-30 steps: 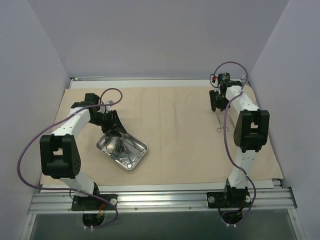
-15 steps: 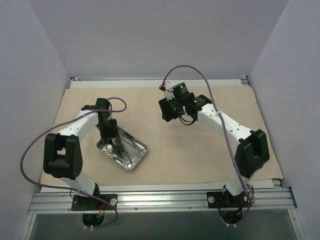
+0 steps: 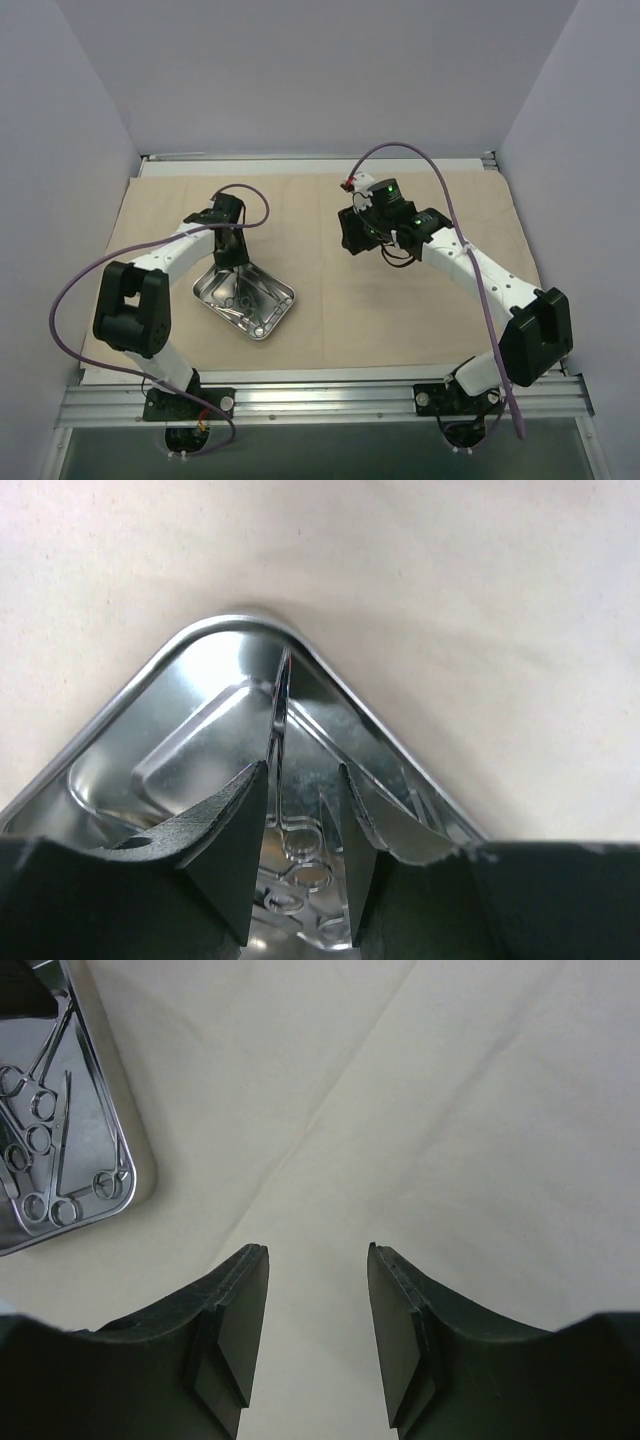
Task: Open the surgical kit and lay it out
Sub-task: Pick up the medical item from the container.
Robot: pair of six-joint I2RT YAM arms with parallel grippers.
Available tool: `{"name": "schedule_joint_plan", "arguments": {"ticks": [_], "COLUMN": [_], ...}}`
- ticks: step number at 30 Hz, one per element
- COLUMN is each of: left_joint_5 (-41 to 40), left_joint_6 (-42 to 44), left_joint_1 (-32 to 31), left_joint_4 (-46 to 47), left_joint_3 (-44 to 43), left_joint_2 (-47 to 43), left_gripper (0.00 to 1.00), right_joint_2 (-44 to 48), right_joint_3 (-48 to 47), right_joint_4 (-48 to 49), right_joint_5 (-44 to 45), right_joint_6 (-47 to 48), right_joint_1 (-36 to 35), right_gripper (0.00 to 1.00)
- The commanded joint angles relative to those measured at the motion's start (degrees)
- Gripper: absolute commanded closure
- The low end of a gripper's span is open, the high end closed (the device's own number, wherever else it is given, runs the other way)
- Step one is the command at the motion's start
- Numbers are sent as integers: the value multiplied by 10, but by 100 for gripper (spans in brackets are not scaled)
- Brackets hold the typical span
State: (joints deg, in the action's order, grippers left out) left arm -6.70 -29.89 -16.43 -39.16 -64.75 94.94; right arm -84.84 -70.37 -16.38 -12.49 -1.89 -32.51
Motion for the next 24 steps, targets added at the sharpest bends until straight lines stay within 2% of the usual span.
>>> {"name": "schedule_joint_plan", "arguments": {"ticks": [1, 12, 24], "left_joint_5": [-47, -70, -71], "left_joint_6": [-11, 1, -10], "left_joint_1": [-2, -4, -8], "left_joint_4": [56, 111, 126], "left_joint_3": [-10, -3, 33], "left_joint_2": [27, 59, 84], "left_gripper": [57, 58, 63], "right_joint_2": [43, 120, 173], "right_joint_3": [21, 91, 130], "right_joint_4": [15, 54, 73], "right_joint_5": [-2, -12, 5], "right_joint_6": [10, -13, 0], "right_joint_1": [0, 1, 1], "right_gripper": [56, 57, 58]}}
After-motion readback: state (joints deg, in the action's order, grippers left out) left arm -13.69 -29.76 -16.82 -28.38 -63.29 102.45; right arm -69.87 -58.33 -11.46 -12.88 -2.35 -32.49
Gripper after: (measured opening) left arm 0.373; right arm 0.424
